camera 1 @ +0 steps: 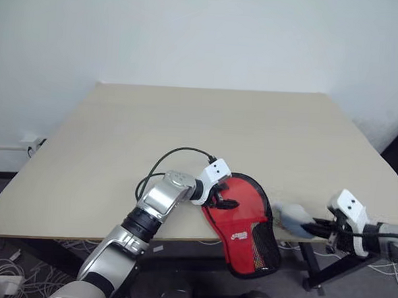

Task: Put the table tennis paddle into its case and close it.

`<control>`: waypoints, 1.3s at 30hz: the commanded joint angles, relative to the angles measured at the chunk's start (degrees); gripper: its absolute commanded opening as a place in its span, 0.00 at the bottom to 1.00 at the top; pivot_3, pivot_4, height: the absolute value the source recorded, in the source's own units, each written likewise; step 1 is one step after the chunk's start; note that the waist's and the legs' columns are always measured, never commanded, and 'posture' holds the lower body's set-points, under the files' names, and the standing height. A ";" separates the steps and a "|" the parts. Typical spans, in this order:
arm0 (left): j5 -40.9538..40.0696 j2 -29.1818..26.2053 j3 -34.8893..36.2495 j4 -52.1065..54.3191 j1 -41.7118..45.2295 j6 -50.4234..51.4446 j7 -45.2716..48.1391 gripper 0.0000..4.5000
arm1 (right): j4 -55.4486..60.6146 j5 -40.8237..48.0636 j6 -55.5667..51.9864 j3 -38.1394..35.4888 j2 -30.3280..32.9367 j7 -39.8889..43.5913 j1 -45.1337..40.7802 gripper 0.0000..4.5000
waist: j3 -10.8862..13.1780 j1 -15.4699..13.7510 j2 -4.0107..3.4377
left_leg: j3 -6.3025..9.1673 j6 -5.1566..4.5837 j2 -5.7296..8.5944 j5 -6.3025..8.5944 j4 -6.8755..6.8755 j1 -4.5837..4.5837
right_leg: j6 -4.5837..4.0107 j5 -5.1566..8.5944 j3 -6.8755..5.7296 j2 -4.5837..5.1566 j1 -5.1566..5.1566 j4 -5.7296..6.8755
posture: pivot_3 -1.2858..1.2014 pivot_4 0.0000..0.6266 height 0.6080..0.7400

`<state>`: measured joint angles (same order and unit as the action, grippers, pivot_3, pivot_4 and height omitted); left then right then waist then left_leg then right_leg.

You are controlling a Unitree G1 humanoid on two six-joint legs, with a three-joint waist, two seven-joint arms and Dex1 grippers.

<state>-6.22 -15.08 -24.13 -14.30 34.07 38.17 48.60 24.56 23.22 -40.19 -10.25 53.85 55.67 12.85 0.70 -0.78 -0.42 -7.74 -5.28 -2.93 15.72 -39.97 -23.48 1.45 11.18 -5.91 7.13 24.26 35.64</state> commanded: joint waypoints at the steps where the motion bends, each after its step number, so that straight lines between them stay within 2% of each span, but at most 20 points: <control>1: 2.55 -1.36 -1.82 -5.85 -2.55 2.71 -0.79 0.80 | -0.67 0.06 0.97 -3.69 2.42 2.22 3.39 0.01 | 0.00 -0.20 0.00 | 0.01 -0.05 0.05 0.03 -0.01 -0.01 | 0.05 0.03 0.00 0.05 -0.02 0.00 | 0.52 0.00 0.88; 6: 2.72 -1.52 -1.74 -6.11 -2.71 2.40 -0.84 0.80 | -0.34 2.47 1.47 -7.12 1.92 4.08 7.95 0.01 | 0.00 -1.42 0.01 | 0.07 -0.14 0.15 0.10 -0.02 -0.02 | 0.18 0.12 -0.03 0.12 -0.05 -0.01 | 0.52 0.00 0.88; 13: 2.79 -1.33 -1.49 -6.84 -2.42 2.07 -1.00 0.80 | 2.71 9.49 -1.04 -16.22 0.19 5.29 13.27 0.01 | 0.00 -1.98 0.04 | 0.12 -0.20 0.20 0.13 -0.04 -0.06 | 0.23 0.15 -0.09 0.16 -0.09 -0.04 | 0.52 0.00 0.88; 24: 3.03 -0.82 -2.08 -8.58 -1.37 0.96 -0.48 0.80 | 4.53 0.76 7.66 -18.68 1.34 7.45 29.37 0.01 | -0.05 -1.96 -0.01 | 0.29 -0.19 0.26 0.14 -0.07 0.00 | 0.23 0.15 -0.07 0.19 -0.17 -0.02 | 0.52 0.00 0.88; 27: 3.08 -0.60 -1.96 -9.27 -0.76 0.33 -0.30 0.80 | 5.23 1.42 8.70 -20.55 0.75 8.14 30.67 0.01 | -0.05 -2.01 -0.01 | 0.34 -0.22 0.31 0.16 -0.06 -0.02 | 0.25 0.16 -0.11 0.28 -0.18 -0.05 | 0.52 0.00 0.88; 37: 3.38 -0.46 -1.34 -11.33 0.52 -1.75 -0.24 0.80 | 7.36 12.72 0.28 -23.62 -1.30 3.20 16.82 0.76 | -0.03 -1.82 0.05 | 0.42 -0.25 0.42 0.18 -0.05 -0.03 | 0.27 0.16 -0.60 0.72 -0.21 -0.06 | 0.52 0.00 0.88; 39: 3.29 -0.52 -0.91 -11.78 0.81 -1.94 -0.31 0.80 | 7.06 16.23 -2.05 -25.24 -1.67 1.93 13.11 0.76 | -0.03 -1.74 0.03 | 0.44 -0.25 0.42 0.18 -0.05 -0.03 | 0.27 0.16 -0.68 0.76 -0.21 -0.06 | 0.52 0.00 0.88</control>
<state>-5.80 -14.28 -24.04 -20.47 36.51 34.24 49.35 30.73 35.63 -40.61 -31.66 52.52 58.77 28.39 0.67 -2.52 -0.39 -7.30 -5.53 -2.51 15.90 -40.02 -23.51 1.72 11.33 -6.62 7.90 24.04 35.58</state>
